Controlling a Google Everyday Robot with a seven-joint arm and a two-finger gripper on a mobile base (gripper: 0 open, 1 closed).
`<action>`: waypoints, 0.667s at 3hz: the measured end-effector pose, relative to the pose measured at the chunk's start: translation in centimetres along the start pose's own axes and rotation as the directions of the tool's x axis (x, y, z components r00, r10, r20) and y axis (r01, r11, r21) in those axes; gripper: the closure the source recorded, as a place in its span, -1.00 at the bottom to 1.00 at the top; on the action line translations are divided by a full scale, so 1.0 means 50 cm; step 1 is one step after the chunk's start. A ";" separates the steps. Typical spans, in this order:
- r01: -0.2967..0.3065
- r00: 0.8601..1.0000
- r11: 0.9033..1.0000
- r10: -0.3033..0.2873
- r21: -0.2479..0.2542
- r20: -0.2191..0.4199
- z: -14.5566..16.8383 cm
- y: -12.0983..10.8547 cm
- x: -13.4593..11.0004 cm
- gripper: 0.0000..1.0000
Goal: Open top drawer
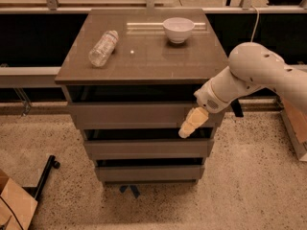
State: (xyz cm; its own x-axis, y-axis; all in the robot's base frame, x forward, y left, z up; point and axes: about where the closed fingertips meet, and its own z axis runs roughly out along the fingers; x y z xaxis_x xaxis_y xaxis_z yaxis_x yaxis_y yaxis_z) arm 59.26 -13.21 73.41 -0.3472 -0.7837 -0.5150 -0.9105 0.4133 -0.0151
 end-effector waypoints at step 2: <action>-0.041 0.999 0.997 0.039 0.065 0.029 0.009 -0.001 0.003 -1.00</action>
Offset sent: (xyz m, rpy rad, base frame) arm 0.0029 0.0002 0.0008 0.0343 -0.1012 -0.1226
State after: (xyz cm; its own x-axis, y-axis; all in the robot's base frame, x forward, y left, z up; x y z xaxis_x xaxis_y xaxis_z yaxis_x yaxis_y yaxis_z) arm 59.33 -13.14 72.97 -0.3759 -0.7533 -0.5396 -0.8791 0.4741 -0.0494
